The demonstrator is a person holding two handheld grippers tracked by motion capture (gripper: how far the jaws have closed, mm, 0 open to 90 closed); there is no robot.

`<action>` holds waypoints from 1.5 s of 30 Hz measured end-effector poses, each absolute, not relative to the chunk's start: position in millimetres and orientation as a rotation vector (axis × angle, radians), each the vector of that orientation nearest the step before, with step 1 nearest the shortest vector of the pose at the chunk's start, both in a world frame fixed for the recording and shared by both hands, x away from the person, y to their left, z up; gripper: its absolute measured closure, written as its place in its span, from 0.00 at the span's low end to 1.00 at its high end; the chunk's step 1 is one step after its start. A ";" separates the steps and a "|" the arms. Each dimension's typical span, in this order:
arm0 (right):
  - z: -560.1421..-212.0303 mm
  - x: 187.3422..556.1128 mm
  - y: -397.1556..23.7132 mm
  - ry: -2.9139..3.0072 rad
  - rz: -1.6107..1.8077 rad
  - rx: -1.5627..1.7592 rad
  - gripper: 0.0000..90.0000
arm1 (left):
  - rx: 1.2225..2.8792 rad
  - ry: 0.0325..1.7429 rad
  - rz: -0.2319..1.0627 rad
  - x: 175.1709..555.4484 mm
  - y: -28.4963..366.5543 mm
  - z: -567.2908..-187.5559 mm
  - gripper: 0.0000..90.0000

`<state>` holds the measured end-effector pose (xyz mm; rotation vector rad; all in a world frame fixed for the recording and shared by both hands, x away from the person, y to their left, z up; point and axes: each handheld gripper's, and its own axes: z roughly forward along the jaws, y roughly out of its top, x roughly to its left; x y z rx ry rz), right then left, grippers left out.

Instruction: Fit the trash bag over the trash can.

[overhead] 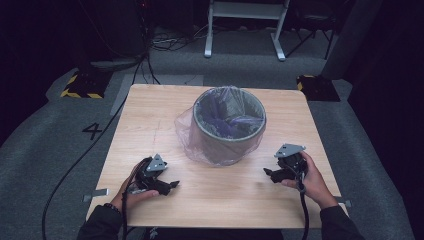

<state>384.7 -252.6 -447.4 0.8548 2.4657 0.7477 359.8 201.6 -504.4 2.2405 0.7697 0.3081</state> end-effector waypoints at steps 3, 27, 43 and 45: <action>-451.7 383.1 -254.0 2.465 0.731 0.857 0.22 | 2.240 0.770 0.308 359.8 201.5 -504.4 0.16; -475.1 367.8 -288.2 2.403 0.812 1.015 0.22 | 2.240 0.770 0.307 359.7 201.5 -504.5 0.16; -489.8 359.6 -312.8 2.354 0.824 1.122 0.22 | 2.241 0.770 0.310 359.6 201.5 -504.3 0.16; -491.2 358.1 -315.7 2.349 0.829 1.135 0.22 | 2.242 0.770 0.311 359.5 201.5 -504.3 0.16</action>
